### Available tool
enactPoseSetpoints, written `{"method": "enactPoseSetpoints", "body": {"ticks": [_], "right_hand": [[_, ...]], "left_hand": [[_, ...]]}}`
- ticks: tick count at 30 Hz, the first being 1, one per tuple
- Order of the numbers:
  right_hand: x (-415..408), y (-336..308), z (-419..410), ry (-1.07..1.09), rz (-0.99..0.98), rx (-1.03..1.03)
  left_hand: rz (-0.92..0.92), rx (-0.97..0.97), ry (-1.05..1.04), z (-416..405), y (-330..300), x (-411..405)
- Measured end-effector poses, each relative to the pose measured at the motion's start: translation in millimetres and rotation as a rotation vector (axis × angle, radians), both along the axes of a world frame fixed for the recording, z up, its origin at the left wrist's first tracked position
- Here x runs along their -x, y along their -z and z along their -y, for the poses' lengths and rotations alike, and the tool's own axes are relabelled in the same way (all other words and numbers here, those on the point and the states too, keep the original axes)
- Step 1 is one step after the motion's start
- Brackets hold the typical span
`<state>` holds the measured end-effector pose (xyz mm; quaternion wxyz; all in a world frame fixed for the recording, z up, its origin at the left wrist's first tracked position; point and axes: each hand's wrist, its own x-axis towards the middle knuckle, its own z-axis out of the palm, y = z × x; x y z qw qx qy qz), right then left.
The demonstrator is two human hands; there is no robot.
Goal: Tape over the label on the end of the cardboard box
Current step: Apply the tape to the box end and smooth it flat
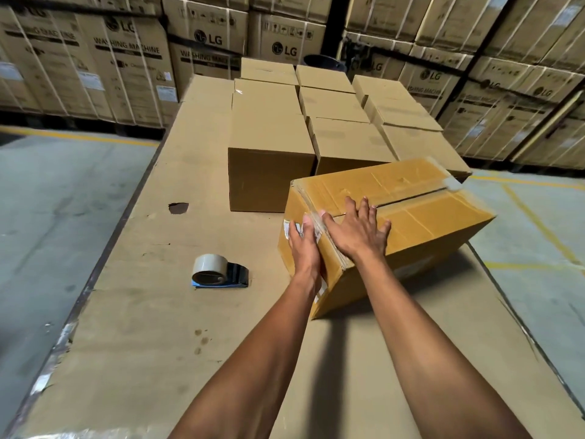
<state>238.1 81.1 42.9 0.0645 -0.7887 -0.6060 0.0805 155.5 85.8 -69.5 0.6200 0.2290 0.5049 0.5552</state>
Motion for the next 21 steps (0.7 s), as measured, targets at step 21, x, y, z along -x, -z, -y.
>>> {"method": "enactPoseSetpoints", "body": {"ticks": [21], "right_hand": [[-22.8,4.4,16.2,-0.598,0.018,-0.048]], "left_hand": [[-0.713,-0.29,0.028,63.6,-28.4,-8.5]]}}
